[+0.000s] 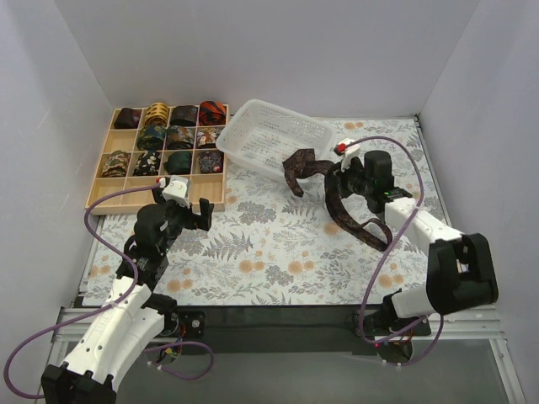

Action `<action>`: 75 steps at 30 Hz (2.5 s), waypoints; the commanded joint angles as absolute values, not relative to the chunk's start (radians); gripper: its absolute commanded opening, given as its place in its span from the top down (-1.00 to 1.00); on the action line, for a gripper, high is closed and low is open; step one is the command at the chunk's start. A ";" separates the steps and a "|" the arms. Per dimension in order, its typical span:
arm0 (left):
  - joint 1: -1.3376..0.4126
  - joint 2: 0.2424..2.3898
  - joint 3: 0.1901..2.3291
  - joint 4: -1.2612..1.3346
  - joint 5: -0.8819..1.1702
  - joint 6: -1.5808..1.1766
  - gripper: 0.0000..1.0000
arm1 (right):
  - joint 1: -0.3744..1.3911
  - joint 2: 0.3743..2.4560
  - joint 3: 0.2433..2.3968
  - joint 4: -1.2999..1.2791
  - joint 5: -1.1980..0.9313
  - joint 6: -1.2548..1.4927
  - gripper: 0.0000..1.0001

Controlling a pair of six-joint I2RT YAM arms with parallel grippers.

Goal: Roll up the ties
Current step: Move the tie to the center of the board

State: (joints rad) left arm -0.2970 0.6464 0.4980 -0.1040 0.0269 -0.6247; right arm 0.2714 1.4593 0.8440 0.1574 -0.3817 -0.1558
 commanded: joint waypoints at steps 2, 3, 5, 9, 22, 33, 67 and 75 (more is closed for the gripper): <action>-0.302 0.632 0.497 -0.097 0.031 -0.615 -0.77 | 0.233 1.260 0.807 0.068 -0.164 -0.100 0.97; -0.301 0.629 0.499 -0.097 0.031 -0.615 -0.76 | 0.221 1.228 0.796 0.022 -0.126 -0.071 0.97; -0.302 0.629 0.497 -0.095 0.028 -0.615 -0.77 | 0.215 1.163 0.782 -0.032 0.051 -0.016 0.97; -0.301 0.626 0.497 -0.097 0.020 -0.615 -0.77 | 0.175 0.948 0.698 -0.155 0.222 0.121 0.97; -0.310 0.917 0.672 -0.075 0.192 -0.770 -0.77 | 0.170 0.751 0.649 -0.419 -0.107 0.230 -0.49; -0.310 0.950 0.638 -0.115 0.068 -0.690 -0.77 | 0.350 1.342 0.854 0.024 -0.357 0.238 -0.33; -0.310 0.907 0.621 -0.143 0.029 -0.666 -0.77 | 0.330 1.974 1.329 0.350 0.063 0.381 -0.12; -0.310 0.902 0.624 -0.144 0.037 -0.666 -0.78 | 0.321 1.674 1.143 0.019 0.098 0.270 -0.22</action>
